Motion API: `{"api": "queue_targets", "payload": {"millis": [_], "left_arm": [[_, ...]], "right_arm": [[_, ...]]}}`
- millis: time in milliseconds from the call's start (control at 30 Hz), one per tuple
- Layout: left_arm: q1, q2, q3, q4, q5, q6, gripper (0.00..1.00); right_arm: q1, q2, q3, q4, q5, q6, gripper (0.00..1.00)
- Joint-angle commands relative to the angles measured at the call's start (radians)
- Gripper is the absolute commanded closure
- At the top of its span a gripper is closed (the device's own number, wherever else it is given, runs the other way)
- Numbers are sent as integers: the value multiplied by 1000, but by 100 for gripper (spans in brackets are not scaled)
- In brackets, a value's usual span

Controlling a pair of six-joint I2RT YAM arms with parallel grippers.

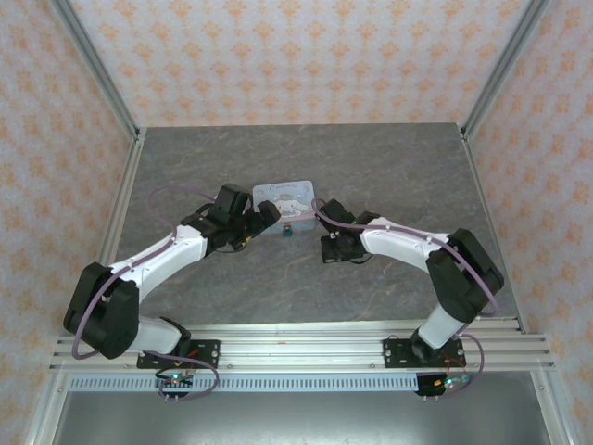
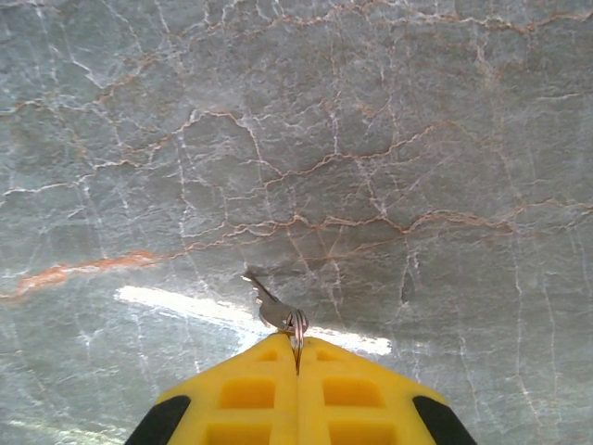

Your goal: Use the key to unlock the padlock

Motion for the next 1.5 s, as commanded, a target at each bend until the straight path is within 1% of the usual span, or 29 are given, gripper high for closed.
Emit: {"api": "queue_targets", "payload": {"millis": [0, 200, 367, 467, 600, 733, 833, 900, 933, 1033, 1100, 1267, 1467], "left_arm": [[-17, 7, 5, 14, 10, -14, 0], [-29, 19, 21, 21, 23, -27, 0], [-37, 26, 21, 56, 58, -78, 0], [-41, 33, 2, 124, 97, -135, 0], [-40, 54, -49, 298, 164, -216, 3], [-40, 68, -89, 412, 196, -222, 14], [-41, 73, -117, 502, 220, -222, 27], [-42, 74, -126, 543, 230, -218, 34], [-43, 74, -128, 558, 232, -215, 39], [-57, 77, -121, 568, 227, -195, 49], [-66, 82, -114, 573, 221, -189, 54], [-83, 112, -100, 605, 203, -193, 56], [-89, 160, -76, 676, 181, -224, 57]], "right_arm": [[-4, -37, -12, 8, -29, 26, 100], [-22, -62, -17, 34, -100, 57, 100], [-50, -92, -21, 76, -176, 112, 100], [-80, -116, -35, 132, -236, 181, 100], [-117, -155, -60, 241, -293, 311, 100], [-144, -186, -106, 382, -308, 476, 100], [-165, -188, -150, 522, -314, 619, 100], [-169, -180, -164, 590, -312, 687, 100], [-169, -174, -169, 618, -307, 724, 100], [-169, -152, -176, 691, -305, 802, 100], [-171, -138, -181, 740, -309, 851, 100], [-170, -106, -184, 823, -331, 924, 100], [-171, -95, -189, 860, -339, 952, 100]]}}
